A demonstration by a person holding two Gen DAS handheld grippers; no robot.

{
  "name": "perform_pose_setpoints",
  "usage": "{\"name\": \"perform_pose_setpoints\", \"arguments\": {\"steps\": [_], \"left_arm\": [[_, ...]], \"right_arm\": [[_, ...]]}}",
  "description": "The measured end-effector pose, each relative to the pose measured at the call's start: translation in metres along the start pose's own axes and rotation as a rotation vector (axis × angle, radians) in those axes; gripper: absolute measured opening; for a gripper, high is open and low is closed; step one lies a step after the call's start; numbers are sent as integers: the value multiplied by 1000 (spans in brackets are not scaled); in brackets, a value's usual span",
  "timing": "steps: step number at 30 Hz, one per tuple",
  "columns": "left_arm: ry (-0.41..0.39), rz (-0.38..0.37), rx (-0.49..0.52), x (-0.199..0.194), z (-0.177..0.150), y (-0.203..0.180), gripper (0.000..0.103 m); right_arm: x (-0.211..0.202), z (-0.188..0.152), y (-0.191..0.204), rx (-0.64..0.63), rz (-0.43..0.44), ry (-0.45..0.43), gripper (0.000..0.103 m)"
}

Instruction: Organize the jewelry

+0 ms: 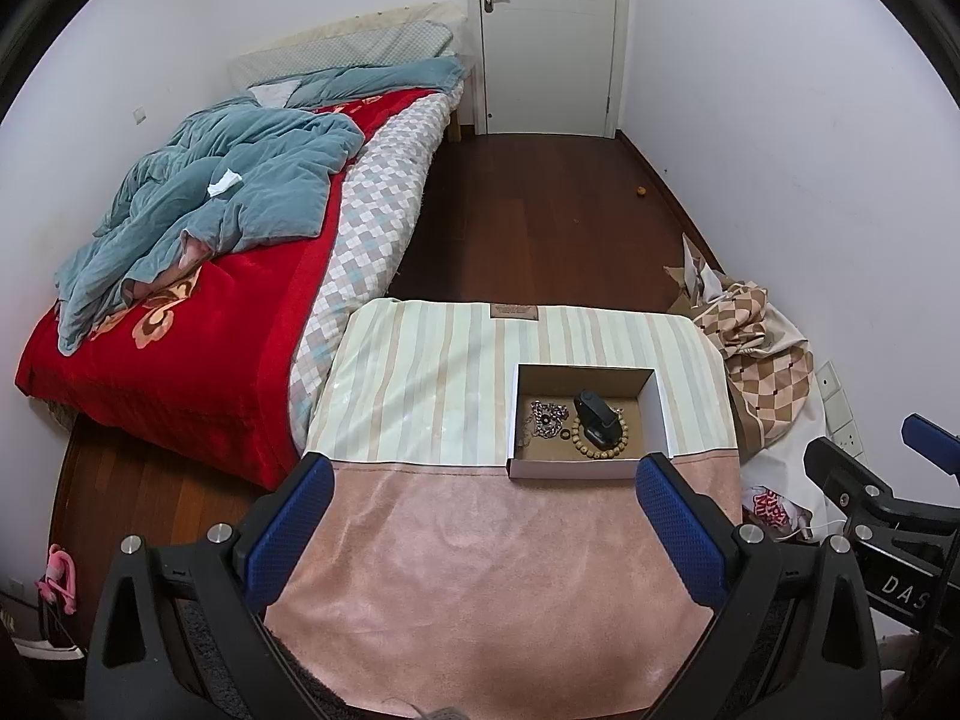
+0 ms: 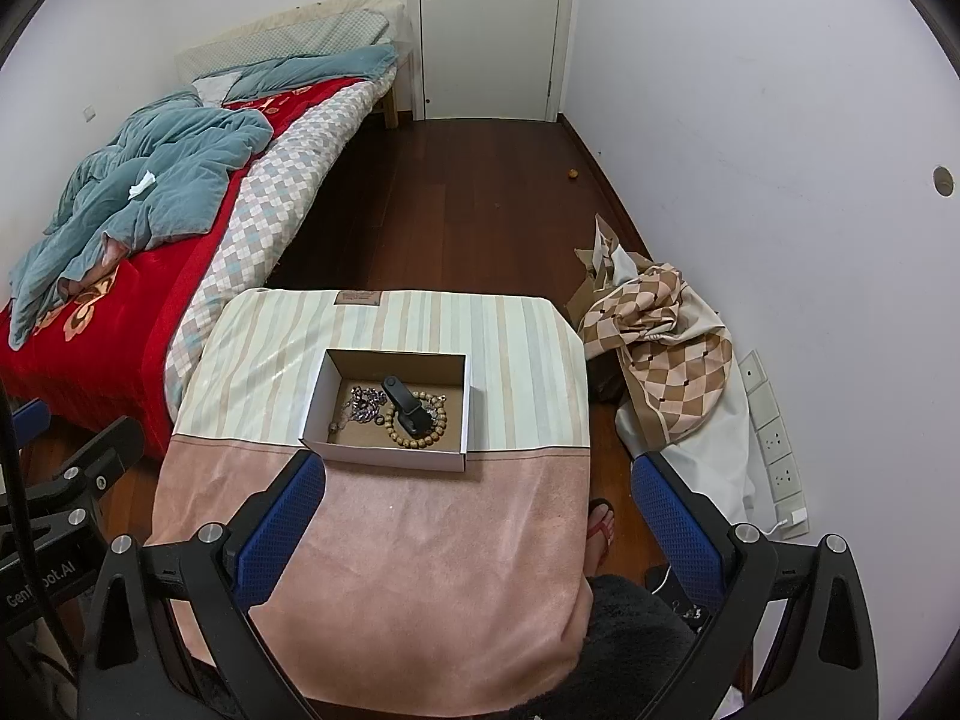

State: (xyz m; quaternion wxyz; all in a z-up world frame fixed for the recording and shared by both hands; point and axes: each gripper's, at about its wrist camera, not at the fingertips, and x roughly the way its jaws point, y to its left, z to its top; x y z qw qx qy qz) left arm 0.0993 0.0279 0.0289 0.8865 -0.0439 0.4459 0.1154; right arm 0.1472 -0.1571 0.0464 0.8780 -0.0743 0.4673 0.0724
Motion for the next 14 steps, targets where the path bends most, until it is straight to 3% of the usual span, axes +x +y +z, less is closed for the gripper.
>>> {"name": "perform_pose_setpoints", "arguments": {"steps": [14], "left_arm": [[-9, -7, 0, -4, 1, 0, 103]], "right_arm": [[-1, 0, 0, 1, 0, -1, 103]]}}
